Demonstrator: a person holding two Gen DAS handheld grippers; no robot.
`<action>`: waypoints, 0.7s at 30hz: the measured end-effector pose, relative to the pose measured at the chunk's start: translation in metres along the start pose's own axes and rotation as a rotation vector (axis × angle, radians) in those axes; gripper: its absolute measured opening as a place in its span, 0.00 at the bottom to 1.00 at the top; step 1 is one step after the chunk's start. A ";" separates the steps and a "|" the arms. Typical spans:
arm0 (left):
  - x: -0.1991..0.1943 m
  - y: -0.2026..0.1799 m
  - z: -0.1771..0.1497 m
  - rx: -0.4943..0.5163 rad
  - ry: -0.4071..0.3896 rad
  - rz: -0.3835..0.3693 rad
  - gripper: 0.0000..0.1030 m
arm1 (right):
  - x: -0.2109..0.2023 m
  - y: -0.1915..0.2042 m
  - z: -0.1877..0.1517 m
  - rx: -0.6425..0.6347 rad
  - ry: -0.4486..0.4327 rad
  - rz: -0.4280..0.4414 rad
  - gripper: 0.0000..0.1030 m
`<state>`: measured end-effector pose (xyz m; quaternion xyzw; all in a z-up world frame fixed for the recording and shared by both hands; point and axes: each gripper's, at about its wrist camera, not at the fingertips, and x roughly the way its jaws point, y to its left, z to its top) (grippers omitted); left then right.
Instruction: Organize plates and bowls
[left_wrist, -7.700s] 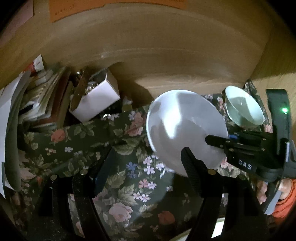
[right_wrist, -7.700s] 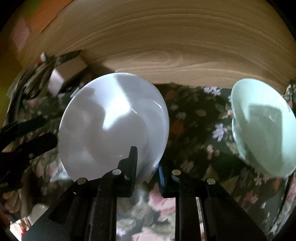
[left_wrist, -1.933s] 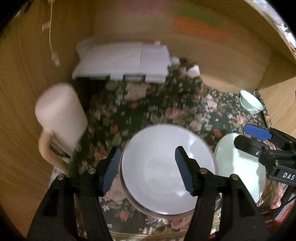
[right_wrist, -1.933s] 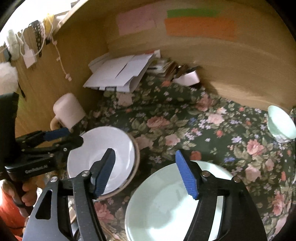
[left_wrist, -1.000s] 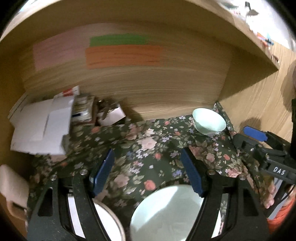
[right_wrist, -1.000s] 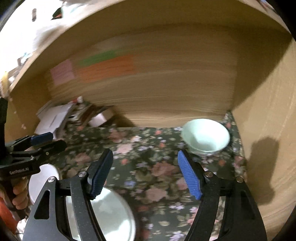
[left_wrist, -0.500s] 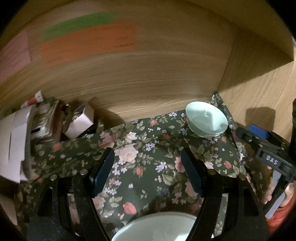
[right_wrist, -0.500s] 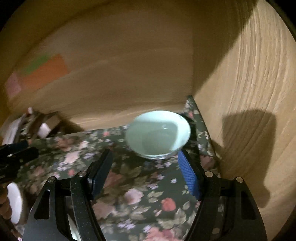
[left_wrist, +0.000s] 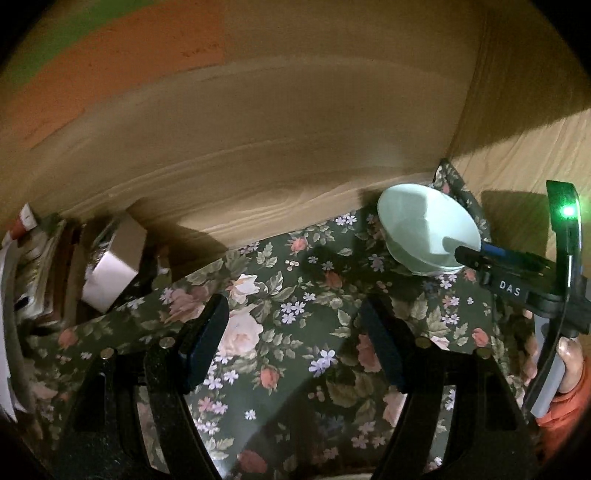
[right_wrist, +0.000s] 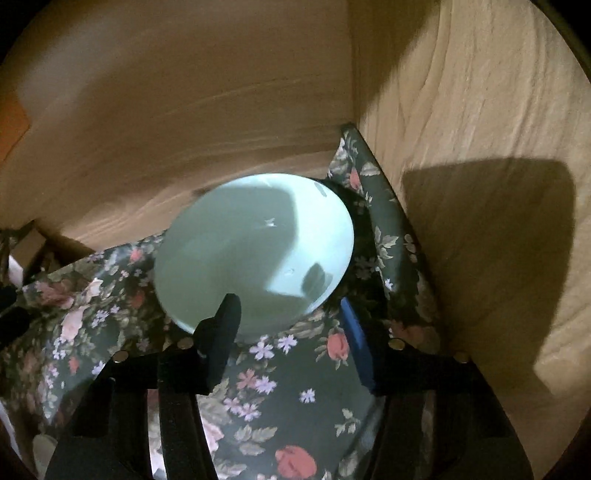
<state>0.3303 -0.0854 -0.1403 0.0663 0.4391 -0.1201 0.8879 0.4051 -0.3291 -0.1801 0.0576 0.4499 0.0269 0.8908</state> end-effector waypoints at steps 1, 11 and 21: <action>0.005 -0.001 0.001 0.007 0.007 0.000 0.72 | 0.003 -0.002 0.002 0.010 0.009 0.009 0.51; 0.022 0.002 0.001 0.007 0.022 -0.013 0.72 | 0.019 -0.006 0.005 0.016 0.061 0.039 0.39; 0.026 -0.005 0.002 0.024 0.038 -0.046 0.72 | 0.007 0.025 -0.016 -0.108 0.100 0.126 0.24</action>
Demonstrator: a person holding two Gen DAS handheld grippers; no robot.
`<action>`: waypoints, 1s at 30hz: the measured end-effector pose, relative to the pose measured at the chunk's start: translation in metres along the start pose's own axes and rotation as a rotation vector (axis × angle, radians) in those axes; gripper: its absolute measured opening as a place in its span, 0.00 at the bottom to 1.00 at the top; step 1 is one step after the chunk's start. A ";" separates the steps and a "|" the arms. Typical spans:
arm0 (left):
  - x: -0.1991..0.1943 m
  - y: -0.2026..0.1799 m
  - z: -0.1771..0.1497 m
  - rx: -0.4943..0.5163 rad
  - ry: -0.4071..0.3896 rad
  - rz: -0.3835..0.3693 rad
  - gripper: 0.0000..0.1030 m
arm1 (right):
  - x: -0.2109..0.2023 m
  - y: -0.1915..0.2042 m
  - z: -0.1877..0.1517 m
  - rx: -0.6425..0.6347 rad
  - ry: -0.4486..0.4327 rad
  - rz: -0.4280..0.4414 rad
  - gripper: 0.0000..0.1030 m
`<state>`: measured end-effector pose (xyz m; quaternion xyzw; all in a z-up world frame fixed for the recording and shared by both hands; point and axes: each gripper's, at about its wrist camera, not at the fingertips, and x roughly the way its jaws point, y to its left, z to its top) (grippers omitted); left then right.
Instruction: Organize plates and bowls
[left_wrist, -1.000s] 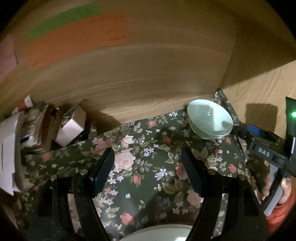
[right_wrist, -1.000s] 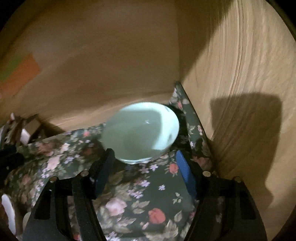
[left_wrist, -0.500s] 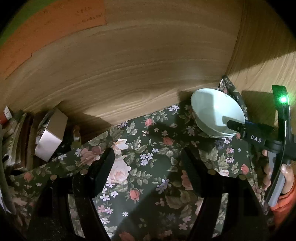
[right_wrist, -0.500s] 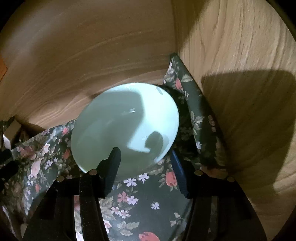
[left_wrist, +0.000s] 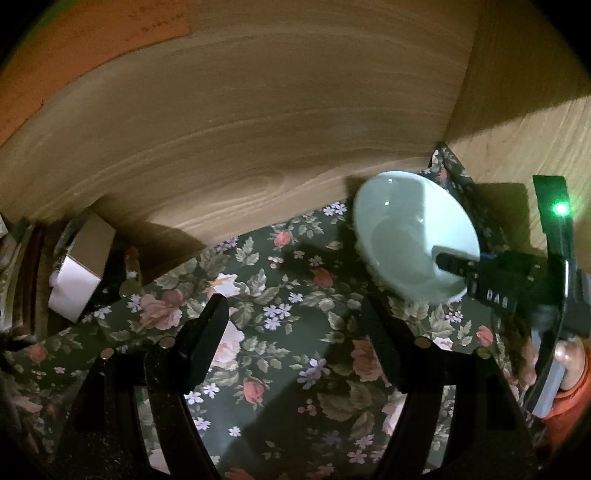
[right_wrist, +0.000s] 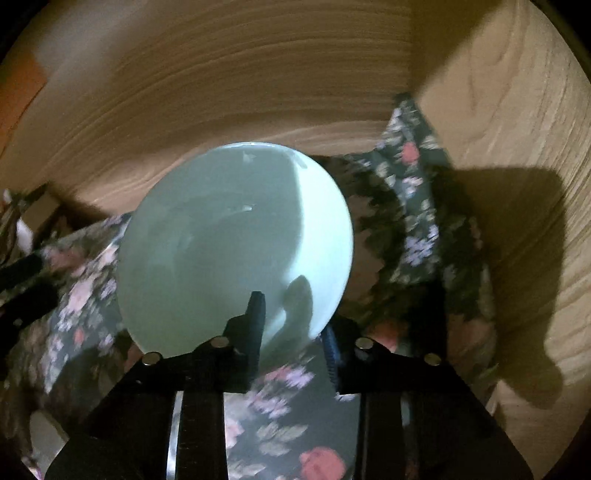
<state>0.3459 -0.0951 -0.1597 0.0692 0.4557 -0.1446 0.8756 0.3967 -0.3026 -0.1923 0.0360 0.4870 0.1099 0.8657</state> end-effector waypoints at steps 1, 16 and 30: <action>0.001 0.000 0.000 -0.002 0.007 -0.004 0.72 | -0.002 0.004 -0.004 -0.013 0.005 0.013 0.23; 0.024 -0.002 -0.031 -0.011 0.160 -0.028 0.67 | -0.017 0.038 -0.033 -0.076 0.057 0.126 0.19; 0.049 -0.010 -0.038 -0.004 0.255 -0.083 0.26 | -0.006 0.033 -0.032 -0.005 0.072 0.164 0.25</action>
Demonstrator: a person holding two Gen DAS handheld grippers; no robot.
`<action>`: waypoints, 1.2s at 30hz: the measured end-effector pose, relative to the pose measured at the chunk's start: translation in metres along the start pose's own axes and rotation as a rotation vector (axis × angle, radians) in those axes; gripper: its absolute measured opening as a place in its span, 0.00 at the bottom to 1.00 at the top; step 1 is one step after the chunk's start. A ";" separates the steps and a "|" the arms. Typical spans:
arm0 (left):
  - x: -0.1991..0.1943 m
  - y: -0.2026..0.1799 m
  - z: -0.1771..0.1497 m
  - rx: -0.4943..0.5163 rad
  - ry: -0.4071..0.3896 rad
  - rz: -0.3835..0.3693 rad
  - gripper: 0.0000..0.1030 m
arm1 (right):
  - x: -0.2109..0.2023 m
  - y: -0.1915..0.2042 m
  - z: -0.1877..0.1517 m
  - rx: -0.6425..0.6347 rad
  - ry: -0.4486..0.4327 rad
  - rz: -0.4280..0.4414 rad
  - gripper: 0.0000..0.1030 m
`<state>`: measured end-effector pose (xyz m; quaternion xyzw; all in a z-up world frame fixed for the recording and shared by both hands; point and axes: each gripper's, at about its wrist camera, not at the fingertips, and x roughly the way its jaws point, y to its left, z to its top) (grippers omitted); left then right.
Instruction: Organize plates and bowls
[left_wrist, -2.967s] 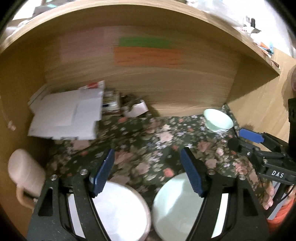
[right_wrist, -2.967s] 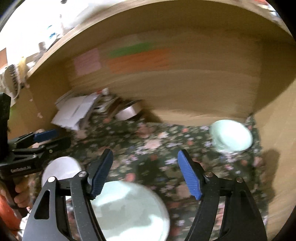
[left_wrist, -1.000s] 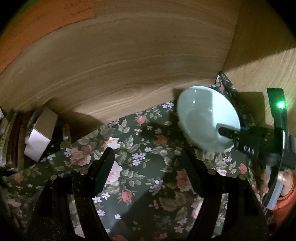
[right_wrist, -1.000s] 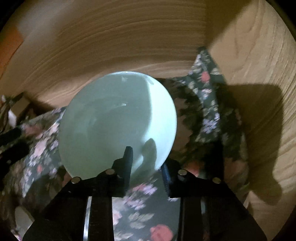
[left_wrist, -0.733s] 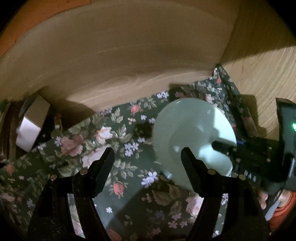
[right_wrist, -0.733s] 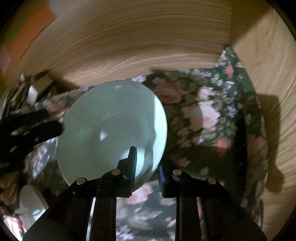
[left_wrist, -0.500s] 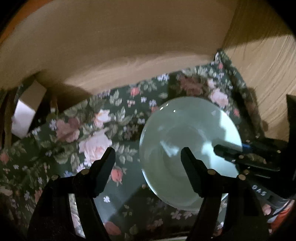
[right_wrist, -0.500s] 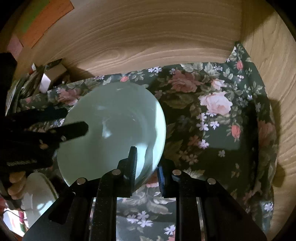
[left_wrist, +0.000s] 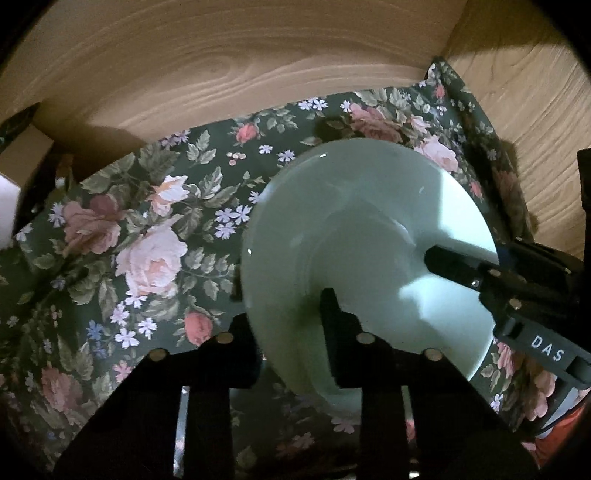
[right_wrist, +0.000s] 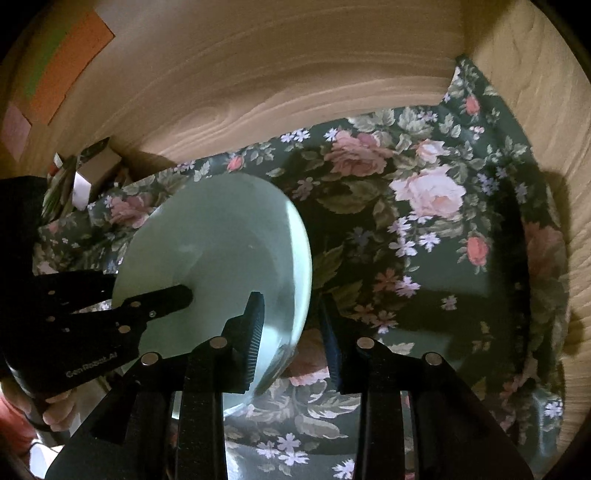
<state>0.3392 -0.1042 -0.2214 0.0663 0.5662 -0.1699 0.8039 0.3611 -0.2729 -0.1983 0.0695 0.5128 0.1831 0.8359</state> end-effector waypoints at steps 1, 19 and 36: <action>0.000 -0.001 0.000 0.003 -0.004 0.002 0.26 | 0.000 0.001 -0.001 -0.003 -0.001 0.001 0.23; -0.038 -0.006 -0.002 0.025 -0.093 0.002 0.24 | -0.046 0.018 0.000 -0.040 -0.116 -0.003 0.18; -0.117 0.000 -0.038 -0.026 -0.276 0.001 0.24 | -0.102 0.058 -0.016 -0.099 -0.253 0.020 0.18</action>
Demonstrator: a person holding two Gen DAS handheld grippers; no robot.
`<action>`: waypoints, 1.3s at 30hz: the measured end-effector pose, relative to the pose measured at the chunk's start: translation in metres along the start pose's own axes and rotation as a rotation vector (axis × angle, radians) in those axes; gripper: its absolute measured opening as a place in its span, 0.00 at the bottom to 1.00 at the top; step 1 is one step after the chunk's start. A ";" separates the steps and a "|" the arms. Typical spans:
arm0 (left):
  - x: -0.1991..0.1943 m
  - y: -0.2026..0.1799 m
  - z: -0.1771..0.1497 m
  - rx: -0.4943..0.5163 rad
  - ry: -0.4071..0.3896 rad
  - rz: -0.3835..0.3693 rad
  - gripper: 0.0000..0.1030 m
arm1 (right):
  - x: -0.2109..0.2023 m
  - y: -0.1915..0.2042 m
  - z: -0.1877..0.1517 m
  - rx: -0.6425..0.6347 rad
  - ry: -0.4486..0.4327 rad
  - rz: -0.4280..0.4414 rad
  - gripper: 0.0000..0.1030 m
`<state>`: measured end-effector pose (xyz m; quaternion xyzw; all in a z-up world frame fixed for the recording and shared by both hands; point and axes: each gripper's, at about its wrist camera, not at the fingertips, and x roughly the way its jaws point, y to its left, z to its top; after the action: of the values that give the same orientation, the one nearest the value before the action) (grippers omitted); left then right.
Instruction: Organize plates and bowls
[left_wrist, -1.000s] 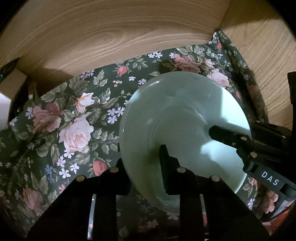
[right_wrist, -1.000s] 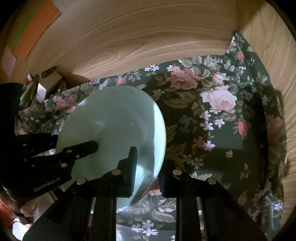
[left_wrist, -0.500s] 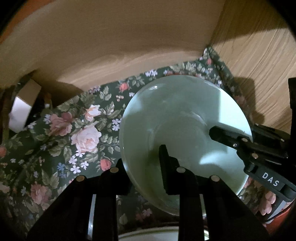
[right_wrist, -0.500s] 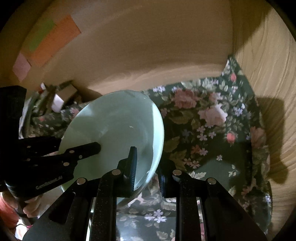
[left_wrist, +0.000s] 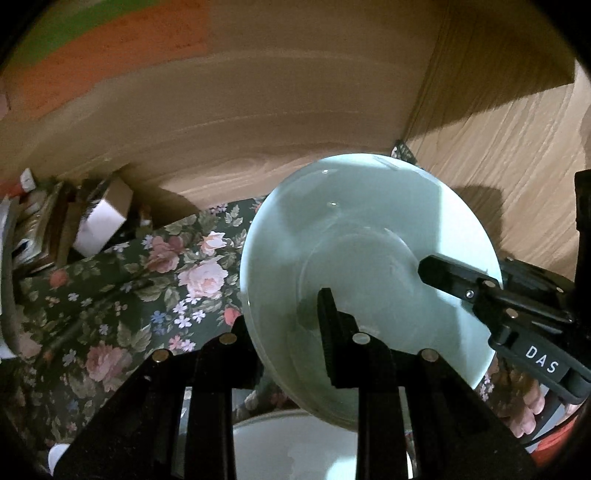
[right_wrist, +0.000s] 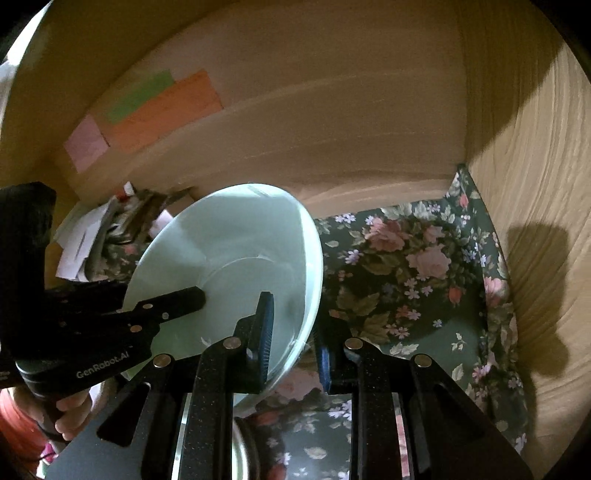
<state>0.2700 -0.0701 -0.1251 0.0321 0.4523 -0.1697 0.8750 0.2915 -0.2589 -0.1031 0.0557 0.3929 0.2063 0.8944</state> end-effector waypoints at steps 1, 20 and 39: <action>-0.003 0.000 -0.002 -0.001 -0.006 0.002 0.24 | -0.002 0.003 -0.001 -0.003 -0.004 0.002 0.18; -0.076 0.019 -0.038 -0.045 -0.113 0.041 0.24 | -0.034 0.068 -0.019 -0.092 -0.051 0.048 0.18; -0.128 0.069 -0.089 -0.158 -0.151 0.123 0.24 | -0.016 0.142 -0.041 -0.178 -0.007 0.156 0.18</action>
<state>0.1546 0.0473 -0.0820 -0.0224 0.3942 -0.0816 0.9151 0.2054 -0.1392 -0.0833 0.0072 0.3643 0.3092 0.8784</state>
